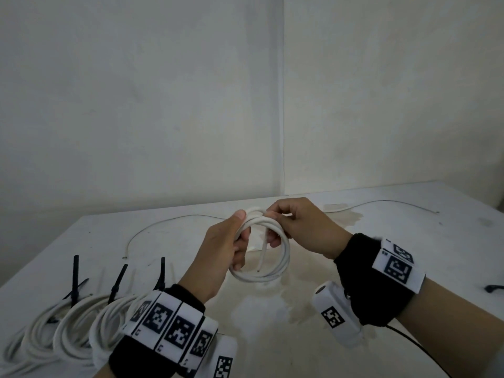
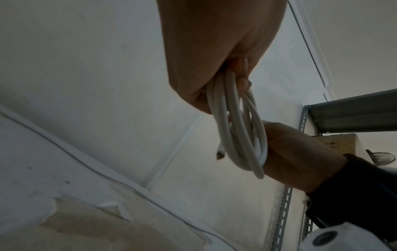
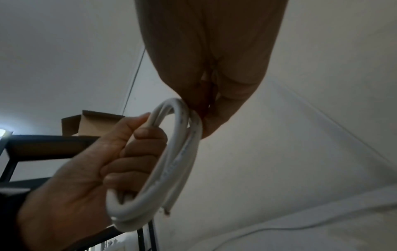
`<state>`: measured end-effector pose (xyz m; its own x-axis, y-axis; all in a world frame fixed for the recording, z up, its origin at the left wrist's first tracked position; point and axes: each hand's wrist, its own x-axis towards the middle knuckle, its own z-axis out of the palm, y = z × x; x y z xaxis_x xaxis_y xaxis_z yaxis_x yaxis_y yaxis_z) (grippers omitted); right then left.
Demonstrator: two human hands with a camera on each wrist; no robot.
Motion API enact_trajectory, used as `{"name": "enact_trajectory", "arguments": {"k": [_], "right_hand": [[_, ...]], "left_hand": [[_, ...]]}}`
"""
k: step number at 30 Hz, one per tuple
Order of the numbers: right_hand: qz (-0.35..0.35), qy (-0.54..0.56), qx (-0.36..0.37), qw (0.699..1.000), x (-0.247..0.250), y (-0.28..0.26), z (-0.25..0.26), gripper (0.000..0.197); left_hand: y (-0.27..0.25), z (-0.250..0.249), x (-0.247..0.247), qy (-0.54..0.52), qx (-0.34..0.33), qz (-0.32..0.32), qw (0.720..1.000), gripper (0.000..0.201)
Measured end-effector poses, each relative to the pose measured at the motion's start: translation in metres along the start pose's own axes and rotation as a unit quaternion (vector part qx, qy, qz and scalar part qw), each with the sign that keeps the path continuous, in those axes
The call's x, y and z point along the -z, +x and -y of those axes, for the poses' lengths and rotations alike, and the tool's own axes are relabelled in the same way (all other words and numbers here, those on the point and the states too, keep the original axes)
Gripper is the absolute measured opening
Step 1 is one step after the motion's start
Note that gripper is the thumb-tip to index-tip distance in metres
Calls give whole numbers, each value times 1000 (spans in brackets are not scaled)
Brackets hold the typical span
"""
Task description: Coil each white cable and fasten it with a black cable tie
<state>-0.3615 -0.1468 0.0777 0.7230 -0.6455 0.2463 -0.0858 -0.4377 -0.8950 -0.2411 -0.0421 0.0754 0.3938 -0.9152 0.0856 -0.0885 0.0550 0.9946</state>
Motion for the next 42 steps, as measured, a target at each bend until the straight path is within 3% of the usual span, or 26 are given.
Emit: {"name": "enact_trajectory", "arguments": {"k": [4,9,12,21,26,33,37,42], "right_hand": [[48,60,-47,996,-2,-5,4,43],[50,3,-32,998,-5,-7,0,19],[47,-4,-31,998,-10,-5,-1,26],[25,67,-42,997,-17,-4,2,23],[86,143,-84,982,-12,-5,6,21],[59,76,-56,994,-6,-5,12,18],[87,104,-69,988,-6,-7,12,15],[61,-16,-19,998,-3,-4,16,21]], "left_hand": [[3,4,3,-3,0,-10,1000,40],[5,12,5,16,-8,-11,1000,40],[7,14,6,19,-11,-16,1000,40],[8,8,6,4,-16,-26,1000,42],[7,8,7,7,-21,-31,999,45],[8,1,3,18,-35,-50,998,44],[9,3,3,31,-51,-54,997,43],[12,0,3,-3,-46,-63,997,42]]}}
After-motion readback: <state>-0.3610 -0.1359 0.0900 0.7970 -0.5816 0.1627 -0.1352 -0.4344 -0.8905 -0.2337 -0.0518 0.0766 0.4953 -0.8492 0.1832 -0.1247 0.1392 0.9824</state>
